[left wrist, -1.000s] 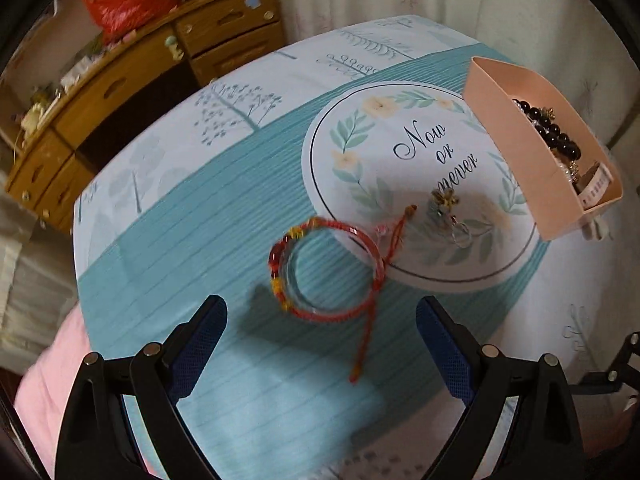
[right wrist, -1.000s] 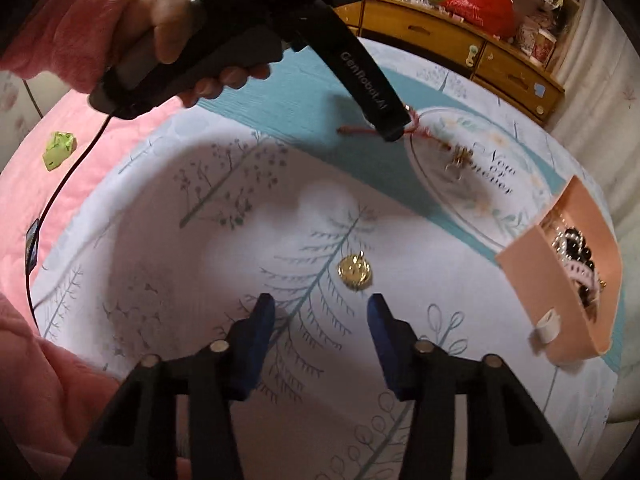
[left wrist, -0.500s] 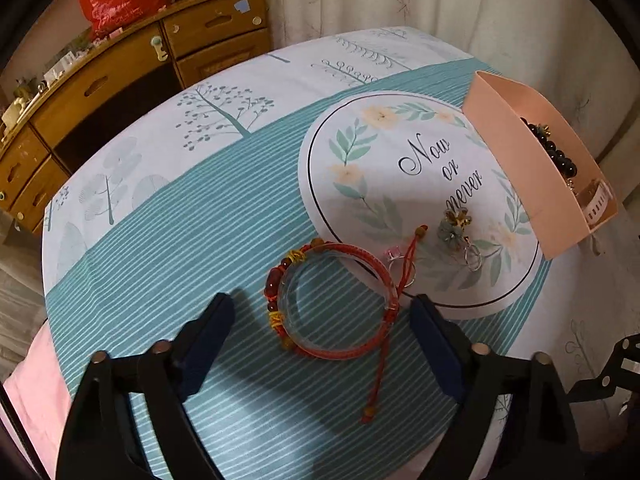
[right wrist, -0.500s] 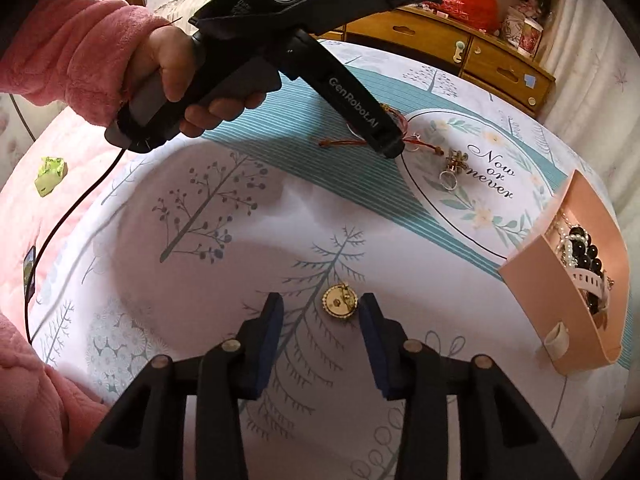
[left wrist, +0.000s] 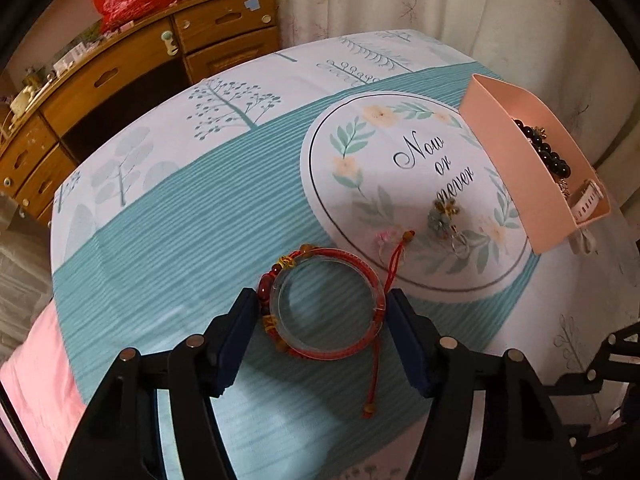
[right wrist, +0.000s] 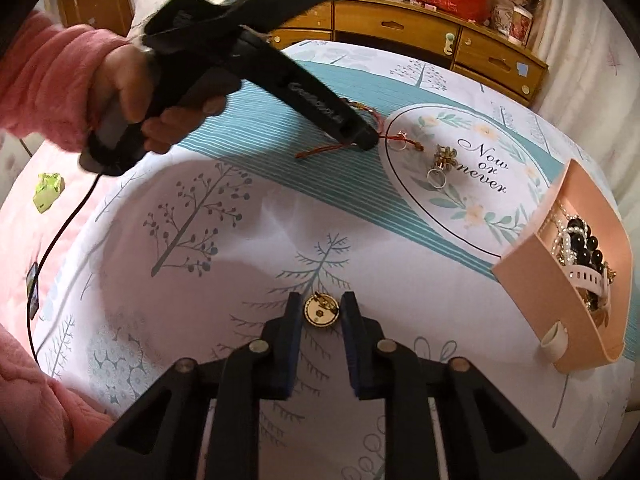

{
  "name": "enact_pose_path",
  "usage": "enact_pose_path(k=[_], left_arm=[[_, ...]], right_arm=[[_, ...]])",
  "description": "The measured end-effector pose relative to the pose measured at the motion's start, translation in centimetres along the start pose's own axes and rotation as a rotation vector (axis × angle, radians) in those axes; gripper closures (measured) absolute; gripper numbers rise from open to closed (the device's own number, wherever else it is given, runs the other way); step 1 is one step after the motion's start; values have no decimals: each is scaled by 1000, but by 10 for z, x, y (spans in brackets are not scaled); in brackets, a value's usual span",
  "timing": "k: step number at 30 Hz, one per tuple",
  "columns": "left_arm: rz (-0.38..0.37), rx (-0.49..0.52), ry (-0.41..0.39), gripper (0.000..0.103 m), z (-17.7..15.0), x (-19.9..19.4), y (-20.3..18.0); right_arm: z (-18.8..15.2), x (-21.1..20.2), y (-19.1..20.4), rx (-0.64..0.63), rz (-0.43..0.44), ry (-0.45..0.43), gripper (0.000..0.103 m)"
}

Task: Organize jewelry
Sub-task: 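Grasp the red bead bracelet with the left tool while the right tool grasps the gold coin pendant, then carry the red bracelet and gold coin into the pink tray and open both tools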

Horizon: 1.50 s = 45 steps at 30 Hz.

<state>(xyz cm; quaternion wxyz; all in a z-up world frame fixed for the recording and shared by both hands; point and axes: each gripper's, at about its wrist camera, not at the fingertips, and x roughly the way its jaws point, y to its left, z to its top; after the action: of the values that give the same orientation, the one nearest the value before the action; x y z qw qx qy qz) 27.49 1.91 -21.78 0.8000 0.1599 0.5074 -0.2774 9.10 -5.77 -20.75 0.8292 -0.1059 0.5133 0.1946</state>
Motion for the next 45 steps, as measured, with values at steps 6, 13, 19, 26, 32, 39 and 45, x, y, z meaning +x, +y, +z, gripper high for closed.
enact_pose_path(k=[6, 13, 19, 26, 32, 39, 45], left_arm=[[3, -71, 8, 39, -16, -29, -1], [5, -165, 16, 39, -33, -65, -4], [-27, -280, -19, 39, -43, -104, -7], [-111, -394, -78, 39, -35, -149, -23], [-133, -435, -126, 39, -16, -168, -51], [-161, -487, -176, 39, 6, -179, -89], [-104, -504, -192, 39, 29, -177, -129]], right_arm=[[-1, -5, -4, 78, 35, 36, 84], [2, -31, -2, 157, 57, 3, 84], [16, -62, -9, 191, 37, -63, 84], [35, -98, -41, 282, -5, -118, 84], [46, -144, -71, 320, -80, -168, 84], [48, -189, -120, 311, -120, -214, 84], [49, -206, -170, 282, -69, -256, 84]])
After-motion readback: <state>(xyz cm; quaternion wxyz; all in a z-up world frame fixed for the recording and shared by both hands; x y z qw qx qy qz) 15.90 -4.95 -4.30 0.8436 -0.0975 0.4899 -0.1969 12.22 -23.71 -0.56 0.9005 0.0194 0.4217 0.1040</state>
